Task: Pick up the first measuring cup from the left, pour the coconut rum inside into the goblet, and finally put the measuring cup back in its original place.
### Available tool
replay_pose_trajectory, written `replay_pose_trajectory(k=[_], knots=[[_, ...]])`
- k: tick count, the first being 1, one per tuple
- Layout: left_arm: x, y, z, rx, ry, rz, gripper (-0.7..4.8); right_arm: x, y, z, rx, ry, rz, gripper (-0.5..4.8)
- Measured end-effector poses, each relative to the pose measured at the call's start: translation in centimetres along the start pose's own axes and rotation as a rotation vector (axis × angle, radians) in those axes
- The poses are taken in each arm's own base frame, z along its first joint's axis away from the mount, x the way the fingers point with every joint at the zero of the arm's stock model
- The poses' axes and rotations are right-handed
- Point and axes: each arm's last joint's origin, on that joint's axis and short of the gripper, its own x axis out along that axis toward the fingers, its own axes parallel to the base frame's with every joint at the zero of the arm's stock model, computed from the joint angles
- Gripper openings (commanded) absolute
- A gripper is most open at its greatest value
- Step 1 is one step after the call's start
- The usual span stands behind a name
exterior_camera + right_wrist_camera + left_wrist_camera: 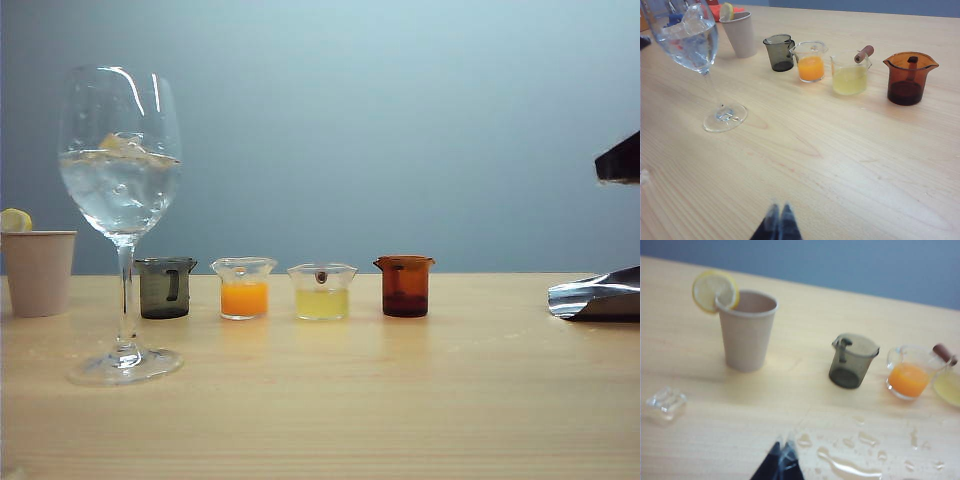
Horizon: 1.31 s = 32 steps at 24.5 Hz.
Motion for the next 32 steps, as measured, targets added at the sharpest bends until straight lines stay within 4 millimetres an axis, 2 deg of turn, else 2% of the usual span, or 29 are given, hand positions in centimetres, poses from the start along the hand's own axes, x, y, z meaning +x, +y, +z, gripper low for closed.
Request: replay_pose_trajectory(k=[6, 8, 14, 16, 20, 32], knots=[[0.0, 0.0, -0.1, 0.000, 0.016, 0.003, -0.05, 0.0, 0.0, 0.0, 0.001, 0.000, -0.005, 0.11], [0.0, 0.0, -0.1, 0.000, 0.013, 0.002, -0.05, 0.0, -0.6, 0.0, 0.014, -0.005, -0.050, 0.11], [-1.1, 0.8, 0.8, -0.006, -0.108, 0.049, -0.05, 0.0, -4.4, -1.4, 0.101, -0.001, -0.377, 0.11], [-1.6, 1.4, 1.3, -0.005, -0.169, 0.106, -0.05, -0.6, -5.9, -1.4, 0.121, -0.064, -0.548, 0.11], [-2.0, 1.5, 1.8, 0.001, -0.231, 0.122, -0.05, -1.3, -7.0, -1.5, 0.138, -0.096, -0.687, 0.11], [-1.9, 1.5, 1.7, 0.000, -0.224, 0.119, -0.05, -1.4, -7.2, -1.5, 0.143, -0.100, -0.722, 0.11]])
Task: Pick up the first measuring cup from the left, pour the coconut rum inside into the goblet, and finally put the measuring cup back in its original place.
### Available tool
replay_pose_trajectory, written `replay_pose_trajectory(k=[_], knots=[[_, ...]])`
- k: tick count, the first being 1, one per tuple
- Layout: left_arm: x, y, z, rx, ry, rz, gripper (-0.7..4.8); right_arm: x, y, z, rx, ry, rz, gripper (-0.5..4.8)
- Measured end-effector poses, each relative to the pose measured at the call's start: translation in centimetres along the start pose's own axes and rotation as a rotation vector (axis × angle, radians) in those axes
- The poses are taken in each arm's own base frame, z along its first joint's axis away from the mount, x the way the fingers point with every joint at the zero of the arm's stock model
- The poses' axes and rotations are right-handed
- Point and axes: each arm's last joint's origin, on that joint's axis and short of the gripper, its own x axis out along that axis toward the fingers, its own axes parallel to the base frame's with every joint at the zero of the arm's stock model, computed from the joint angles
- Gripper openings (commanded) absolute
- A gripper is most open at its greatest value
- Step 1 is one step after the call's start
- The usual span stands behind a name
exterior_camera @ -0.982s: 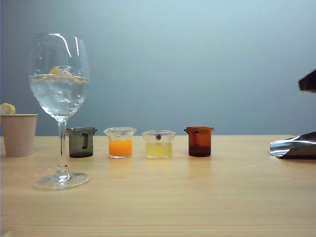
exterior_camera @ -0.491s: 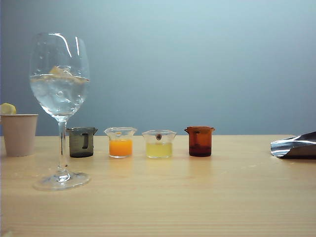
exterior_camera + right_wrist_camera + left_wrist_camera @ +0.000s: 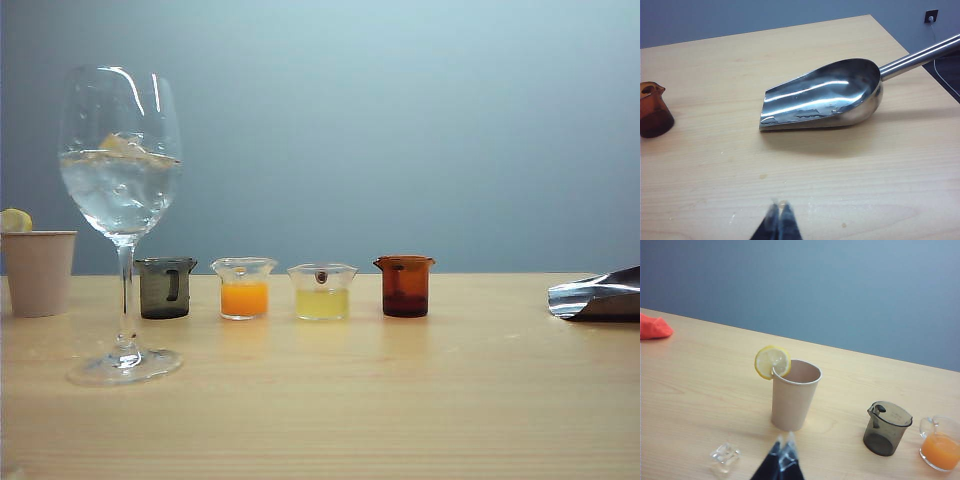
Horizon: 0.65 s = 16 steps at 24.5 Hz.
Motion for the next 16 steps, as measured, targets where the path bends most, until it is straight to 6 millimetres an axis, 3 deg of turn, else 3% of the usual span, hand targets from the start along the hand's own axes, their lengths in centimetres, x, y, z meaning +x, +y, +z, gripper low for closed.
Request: replay_pose_trajectory(k=[16], knots=[[0.00, 0.00, 0.00, 0.000, 0.000, 0.000, -0.05, 0.00, 0.00, 0.00, -0.068, 0.000, 0.000, 0.11]])
